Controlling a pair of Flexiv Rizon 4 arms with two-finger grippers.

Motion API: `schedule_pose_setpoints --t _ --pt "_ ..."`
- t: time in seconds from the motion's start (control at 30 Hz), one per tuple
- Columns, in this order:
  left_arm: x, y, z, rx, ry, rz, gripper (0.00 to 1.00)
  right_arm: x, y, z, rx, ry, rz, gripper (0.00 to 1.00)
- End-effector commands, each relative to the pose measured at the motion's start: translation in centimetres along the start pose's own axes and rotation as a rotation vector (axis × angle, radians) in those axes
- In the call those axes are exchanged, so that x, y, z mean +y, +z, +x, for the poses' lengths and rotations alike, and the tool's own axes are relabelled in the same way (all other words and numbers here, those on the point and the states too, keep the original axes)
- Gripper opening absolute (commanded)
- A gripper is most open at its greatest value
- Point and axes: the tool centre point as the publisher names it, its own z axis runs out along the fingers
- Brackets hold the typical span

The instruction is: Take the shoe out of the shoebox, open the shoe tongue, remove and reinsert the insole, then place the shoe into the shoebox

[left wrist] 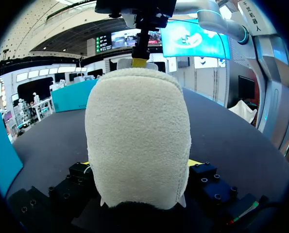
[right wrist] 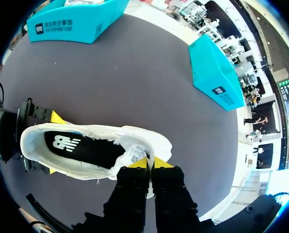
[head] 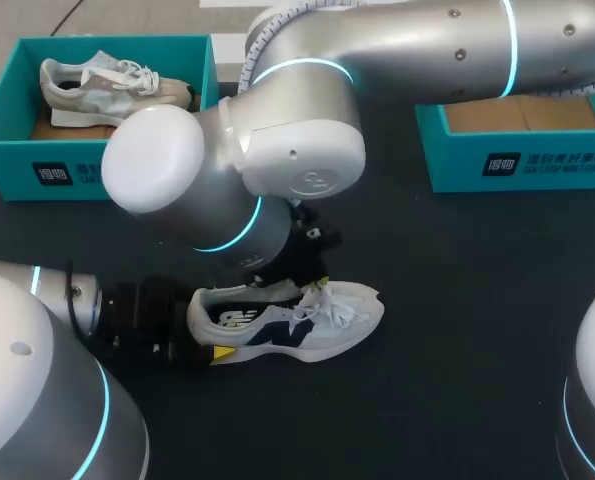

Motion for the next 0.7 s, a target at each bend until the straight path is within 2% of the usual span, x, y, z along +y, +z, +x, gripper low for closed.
schedule_pose_setpoints --t 0.03,0.43,0.7 --pt "0.2 0.0 0.3 0.001 0.000 -0.003 0.00 -0.7 0.8 -1.7 0.036 0.593 -0.026 0.00" --pt "0.2 0.0 0.3 0.001 0.000 -0.003 0.00 -1.2 4.0 -5.2 0.056 0.493 -0.066 0.00" --pt "0.2 0.0 0.3 0.001 0.000 -0.003 0.00 -1.3 6.8 -6.2 0.083 0.427 -0.057 0.00"
